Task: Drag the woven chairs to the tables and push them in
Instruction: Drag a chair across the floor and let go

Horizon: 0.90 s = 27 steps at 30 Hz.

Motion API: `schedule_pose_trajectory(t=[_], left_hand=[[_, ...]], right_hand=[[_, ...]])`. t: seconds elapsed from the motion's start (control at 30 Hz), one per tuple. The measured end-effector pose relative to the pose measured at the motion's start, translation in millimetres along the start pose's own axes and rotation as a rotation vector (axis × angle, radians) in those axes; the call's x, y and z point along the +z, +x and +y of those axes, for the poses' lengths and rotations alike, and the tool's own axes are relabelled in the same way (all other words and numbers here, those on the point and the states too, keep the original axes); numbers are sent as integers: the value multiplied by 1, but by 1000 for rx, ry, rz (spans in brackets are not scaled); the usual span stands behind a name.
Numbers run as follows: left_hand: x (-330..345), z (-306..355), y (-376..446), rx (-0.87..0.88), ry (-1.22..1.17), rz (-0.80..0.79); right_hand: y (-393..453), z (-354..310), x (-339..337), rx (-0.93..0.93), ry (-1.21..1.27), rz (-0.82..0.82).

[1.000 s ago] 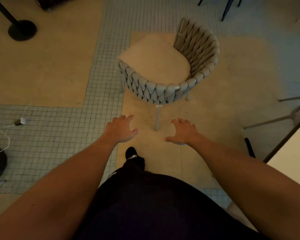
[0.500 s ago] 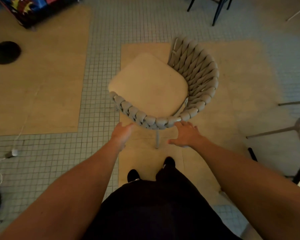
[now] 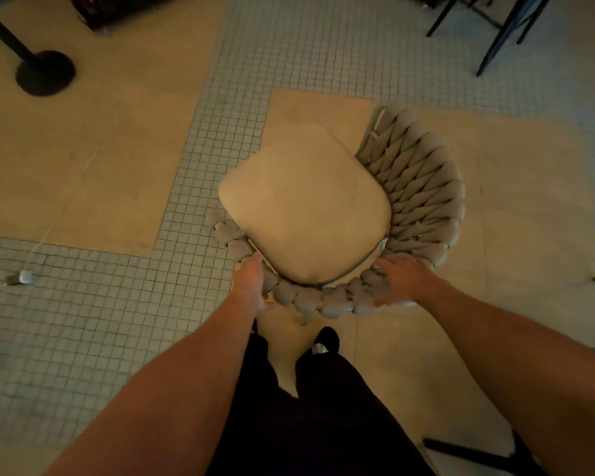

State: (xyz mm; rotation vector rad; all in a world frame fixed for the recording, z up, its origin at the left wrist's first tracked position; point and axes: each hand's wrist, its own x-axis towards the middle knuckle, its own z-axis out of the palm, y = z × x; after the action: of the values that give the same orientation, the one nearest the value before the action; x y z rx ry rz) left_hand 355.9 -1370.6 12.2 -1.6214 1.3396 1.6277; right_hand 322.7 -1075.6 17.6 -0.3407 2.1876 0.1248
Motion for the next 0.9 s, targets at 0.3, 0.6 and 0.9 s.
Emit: schedule_pose_trajectory(t=[0.3,0.6,0.9], left_hand=[[20,-13,37,-62,26,56],[21,-11,50,15,39,146],[-4,69,63,216,298,195]], right_hand=[[34,29,10,-12,-368,-118],[33,29,23,-12,-308,-95],[14,-72,33,57,-63,-153]])
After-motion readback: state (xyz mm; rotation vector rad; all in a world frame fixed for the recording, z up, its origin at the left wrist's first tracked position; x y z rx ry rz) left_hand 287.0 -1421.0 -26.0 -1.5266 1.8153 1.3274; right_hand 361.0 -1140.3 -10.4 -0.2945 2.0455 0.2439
